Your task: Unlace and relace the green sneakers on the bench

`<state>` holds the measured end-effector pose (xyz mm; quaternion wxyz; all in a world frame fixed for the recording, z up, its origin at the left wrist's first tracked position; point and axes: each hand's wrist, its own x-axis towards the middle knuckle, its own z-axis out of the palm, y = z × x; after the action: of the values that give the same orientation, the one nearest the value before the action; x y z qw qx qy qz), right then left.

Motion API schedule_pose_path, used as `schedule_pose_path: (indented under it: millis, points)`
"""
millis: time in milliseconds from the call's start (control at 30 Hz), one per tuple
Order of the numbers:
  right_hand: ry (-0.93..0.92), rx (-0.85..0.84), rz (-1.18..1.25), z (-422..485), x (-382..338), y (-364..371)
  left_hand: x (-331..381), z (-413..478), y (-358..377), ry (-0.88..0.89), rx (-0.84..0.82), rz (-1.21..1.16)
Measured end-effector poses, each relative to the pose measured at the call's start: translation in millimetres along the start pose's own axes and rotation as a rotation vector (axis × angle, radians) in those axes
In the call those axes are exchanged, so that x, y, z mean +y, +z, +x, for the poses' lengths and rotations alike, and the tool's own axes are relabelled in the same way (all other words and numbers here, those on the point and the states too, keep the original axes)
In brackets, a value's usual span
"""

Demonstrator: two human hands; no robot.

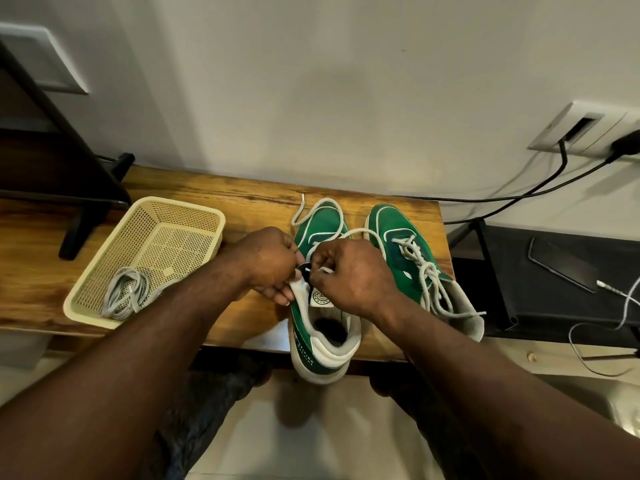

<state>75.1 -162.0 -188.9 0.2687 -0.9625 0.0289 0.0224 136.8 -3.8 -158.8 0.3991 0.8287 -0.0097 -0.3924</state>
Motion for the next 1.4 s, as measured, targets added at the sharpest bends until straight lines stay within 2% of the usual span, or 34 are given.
schedule_pose_path:
  millis: [133, 233, 400, 533, 600, 733, 933, 1200, 1400]
  points:
    - [0.025, 0.037, -0.047, -2.3, -6.0, 5.6, 2.3, 1.5, -0.2, 0.022, 0.013, 0.015]
    - [0.005, -0.003, -0.107, -0.3, -9.1, 3.9, 3.1, 1.9, 1.5, 0.049, 0.039, 0.077]
    - [-0.047, -0.051, -0.212, 2.1, -11.7, -5.8, 1.8, 2.0, 6.7, 0.207, 0.197, 0.247]
    - [0.061, 0.017, 0.01, 3.2, -4.5, -5.5, 2.8, -0.4, 5.2, 0.19, 0.226, 0.146]
    - [0.103, 0.011, 0.047, 3.2, -4.8, -4.7, 3.0, -2.2, 6.2, 0.186, 0.233, 0.12]
    - [0.134, 0.013, 0.032, 2.7, -6.2, 1.9, 1.2, -1.7, 9.5, 0.219, 0.253, 0.147]
    - [0.242, 0.071, 0.33, 2.7, -2.5, 5.2, 0.7, -4.6, 2.5, 0.242, 0.234, 0.164]
    - [0.134, 0.008, 0.148, 4.7, -2.1, 4.7, -5.0, 4.1, 3.2, 0.116, 0.213, -0.002]
    - [0.099, 0.001, 0.157, 2.7, 1.4, 3.7, -9.5, 11.6, 1.1, 0.038, 0.124, -0.086]
